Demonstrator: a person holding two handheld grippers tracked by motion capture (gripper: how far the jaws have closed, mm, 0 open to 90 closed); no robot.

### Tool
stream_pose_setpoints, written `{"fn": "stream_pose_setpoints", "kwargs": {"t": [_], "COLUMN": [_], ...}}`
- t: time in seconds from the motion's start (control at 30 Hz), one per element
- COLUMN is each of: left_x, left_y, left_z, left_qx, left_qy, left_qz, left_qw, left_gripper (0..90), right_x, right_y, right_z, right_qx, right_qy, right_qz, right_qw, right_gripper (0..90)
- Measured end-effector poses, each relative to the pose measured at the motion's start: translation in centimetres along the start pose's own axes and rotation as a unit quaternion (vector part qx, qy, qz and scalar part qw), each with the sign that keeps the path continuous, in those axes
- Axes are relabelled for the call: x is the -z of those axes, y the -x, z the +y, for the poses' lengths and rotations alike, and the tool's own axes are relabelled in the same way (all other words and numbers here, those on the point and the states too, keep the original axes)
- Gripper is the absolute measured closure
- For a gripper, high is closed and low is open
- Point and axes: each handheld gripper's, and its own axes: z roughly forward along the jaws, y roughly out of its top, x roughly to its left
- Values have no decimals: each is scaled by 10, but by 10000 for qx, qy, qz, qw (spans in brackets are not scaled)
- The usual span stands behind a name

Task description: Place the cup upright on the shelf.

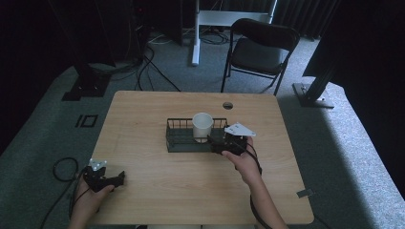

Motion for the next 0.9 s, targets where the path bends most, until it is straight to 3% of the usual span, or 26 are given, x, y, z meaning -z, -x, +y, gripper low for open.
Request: {"fn": "stream_pose_setpoints", "kwargs": {"t": [0.47, 0.87, 0.9], "left_x": [0, 0, 0], "left_y": [0, 0, 0], "left_z": [0, 0, 0], "left_qx": [-4, -3, -2], "left_qy": [-3, -2, -1], "left_qz": [0, 1, 1], "left_qw": [10000, 10000, 10000], "left_gripper": [2, 2, 2], "right_x": [20, 31, 33], "right_y": [19, 36, 41], "right_z": [-23, -48, -56], "right_qx": [-60, -143, -104], "right_qy": [-77, -252, -363], "right_qz": [-209, -377, -444], "right_qw": [9997, 9989, 9983], "right_gripper": [125, 124, 125]}}
